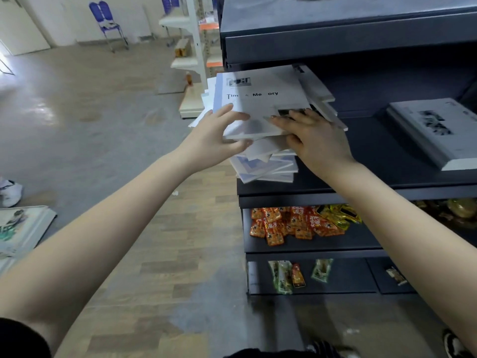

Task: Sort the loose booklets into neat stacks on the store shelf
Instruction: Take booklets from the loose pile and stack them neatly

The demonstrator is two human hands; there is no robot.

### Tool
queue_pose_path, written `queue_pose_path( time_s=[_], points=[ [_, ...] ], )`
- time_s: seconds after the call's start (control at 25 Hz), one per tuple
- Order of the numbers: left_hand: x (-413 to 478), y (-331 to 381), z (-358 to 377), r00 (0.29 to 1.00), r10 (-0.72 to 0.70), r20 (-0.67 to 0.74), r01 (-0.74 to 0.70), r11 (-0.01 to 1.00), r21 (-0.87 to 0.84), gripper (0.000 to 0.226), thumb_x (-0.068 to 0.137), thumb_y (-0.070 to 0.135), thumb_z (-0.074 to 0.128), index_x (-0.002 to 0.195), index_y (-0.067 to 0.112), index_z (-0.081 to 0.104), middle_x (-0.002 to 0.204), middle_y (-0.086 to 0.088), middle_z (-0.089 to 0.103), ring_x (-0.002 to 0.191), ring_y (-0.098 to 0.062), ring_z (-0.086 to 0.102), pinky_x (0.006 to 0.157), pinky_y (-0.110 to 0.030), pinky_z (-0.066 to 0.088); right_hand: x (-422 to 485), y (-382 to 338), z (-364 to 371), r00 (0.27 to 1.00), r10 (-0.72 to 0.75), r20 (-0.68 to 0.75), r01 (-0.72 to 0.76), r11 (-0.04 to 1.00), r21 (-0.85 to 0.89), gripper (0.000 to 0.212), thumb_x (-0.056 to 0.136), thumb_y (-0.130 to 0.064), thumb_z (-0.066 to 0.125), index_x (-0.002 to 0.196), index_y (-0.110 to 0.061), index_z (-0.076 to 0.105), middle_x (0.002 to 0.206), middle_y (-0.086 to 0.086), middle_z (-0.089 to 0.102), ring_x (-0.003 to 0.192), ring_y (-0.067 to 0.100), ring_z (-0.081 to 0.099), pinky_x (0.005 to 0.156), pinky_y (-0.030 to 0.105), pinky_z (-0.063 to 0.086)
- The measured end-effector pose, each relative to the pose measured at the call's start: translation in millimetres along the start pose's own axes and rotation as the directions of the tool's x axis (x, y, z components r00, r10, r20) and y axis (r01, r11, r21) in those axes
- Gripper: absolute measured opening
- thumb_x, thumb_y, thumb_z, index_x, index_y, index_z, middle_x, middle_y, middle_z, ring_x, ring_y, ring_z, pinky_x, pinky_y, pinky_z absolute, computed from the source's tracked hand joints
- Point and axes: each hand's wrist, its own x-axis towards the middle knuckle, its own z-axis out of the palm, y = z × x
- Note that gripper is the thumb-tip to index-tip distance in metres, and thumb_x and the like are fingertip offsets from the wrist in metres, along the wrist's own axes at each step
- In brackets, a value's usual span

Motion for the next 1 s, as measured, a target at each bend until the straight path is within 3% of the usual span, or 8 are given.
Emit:
queue_pose_path(
  time_s=[0.08, 0.2, 0.36, 0.48, 0.6, 0.72, 0.88, 1.0],
  points=[
    [7.4, 13.8, 2.8, 0.998, -0.034, -0.060, 0.034, 0.999, -0.007, 0.046, 0.081, 0.028, 0.071, 0.124, 0.017, 0.058, 0.132, -0.012, 0.050, 0.125, -0.027, 0.043, 0.084, -0.021, 0.030, -3.7, 2.3, 0.8, 0.997, 0.000, -0.075, 0.002, 1.000, 0.023, 0.044, 0.096, -0.020, 0.043, 0.136, -0.040, 0.043, 0.142, 0.001, 0.047, 0.135, 0.024, 0.034, 0.099, 0.041, 0.038],
    [14.8, 26.0, 10.6, 0.997, -0.029, -0.068, 0.029, 1.000, 0.006, 0.048, 0.077, 0.027, 0.075, 0.122, 0.019, 0.061, 0.141, -0.003, 0.047, 0.137, -0.017, 0.033, 0.097, -0.020, 0.029, -12.6, 14.3, -3.4, 0.982, 0.009, -0.190, 0.003, 0.998, 0.066, 0.038, 0.093, -0.025, 0.050, 0.128, -0.040, 0.053, 0.136, -0.003, 0.053, 0.131, 0.022, 0.041, 0.093, 0.039, 0.043],
    [33.2, 39.4, 26.2, 0.999, 0.024, -0.043, -0.023, 1.000, 0.021, 0.045, 0.078, 0.028, 0.074, 0.120, 0.020, 0.063, 0.140, 0.001, 0.049, 0.142, -0.012, 0.024, 0.107, -0.018, 0.021, -19.8, 45.5, -8.2, 0.987, 0.008, -0.159, -0.002, 0.999, 0.041, 0.034, 0.091, -0.035, 0.053, 0.124, -0.041, 0.056, 0.137, -0.008, 0.052, 0.132, 0.020, 0.040, 0.096, 0.038, 0.043],
    [54.1, 60.0, 42.3, 0.999, 0.042, -0.029, -0.041, 0.999, 0.030, 0.046, 0.078, 0.035, 0.074, 0.121, 0.026, 0.062, 0.152, -0.006, 0.032, 0.142, -0.013, 0.025, 0.103, -0.011, 0.017, -27.4, 80.3, -10.4, 0.964, -0.037, -0.265, 0.087, 0.979, 0.182, 0.030, 0.087, -0.028, 0.062, 0.117, -0.028, 0.064, 0.128, 0.000, 0.060, 0.125, 0.025, 0.050, 0.104, 0.039, 0.040],
    [79.5, 87.5, 63.1, 0.999, 0.029, 0.016, -0.029, 1.000, 0.010, 0.045, 0.078, 0.037, 0.074, 0.120, 0.026, 0.063, 0.155, -0.007, 0.024, 0.142, -0.013, 0.024, 0.101, -0.005, 0.014, -35.7, 120.6, -15.9, 0.937, -0.027, -0.349, 0.087, 0.984, 0.156, 0.027, 0.084, -0.023, 0.065, 0.110, -0.017, 0.069, 0.118, 0.009, 0.065, 0.117, 0.029, 0.056, 0.105, 0.031, 0.036],
    [102.2, 116.2, 84.0, 0.999, 0.024, 0.027, -0.024, 1.000, -0.010, 0.042, 0.078, 0.035, 0.074, 0.118, 0.025, 0.065, 0.155, -0.006, 0.025, 0.141, -0.016, 0.028, 0.108, -0.012, 0.015, -43.0, 156.6, -28.2, 0.909, -0.046, -0.413, 0.094, 0.991, 0.096, 0.025, 0.082, -0.021, 0.065, 0.106, -0.013, 0.072, 0.112, 0.013, 0.068, 0.109, 0.032, 0.061, 0.101, 0.025, 0.037],
    [128.8, 156.5, 116.8, 0.998, 0.069, -0.006, -0.069, 0.993, -0.093, 0.030, 0.080, 0.025, 0.073, 0.109, 0.015, 0.070, 0.143, -0.012, 0.045, 0.131, -0.017, 0.044, 0.090, 0.000, 0.020, -52.8, 212.4, -45.3, 0.870, -0.099, -0.483, 0.140, 0.989, 0.050, 0.023, 0.082, -0.021, 0.064, 0.097, -0.008, 0.074, 0.101, 0.015, 0.071, 0.098, 0.032, 0.066, 0.094, 0.023, 0.040],
    [145.6, 184.3, 148.6, 0.999, 0.036, 0.003, -0.035, 0.988, -0.149, 0.028, 0.081, 0.025, 0.073, 0.108, 0.019, 0.071, 0.145, -0.013, 0.042, 0.137, -0.011, 0.034, 0.094, 0.002, 0.016, -65.5, 250.7, -52.2, 0.850, -0.143, -0.508, 0.174, 0.985, 0.014, 0.016, 0.079, -0.015, 0.069, 0.092, -0.006, 0.075, 0.093, 0.016, 0.072, 0.092, 0.031, 0.065, 0.086, 0.025, 0.043]
  ],
)
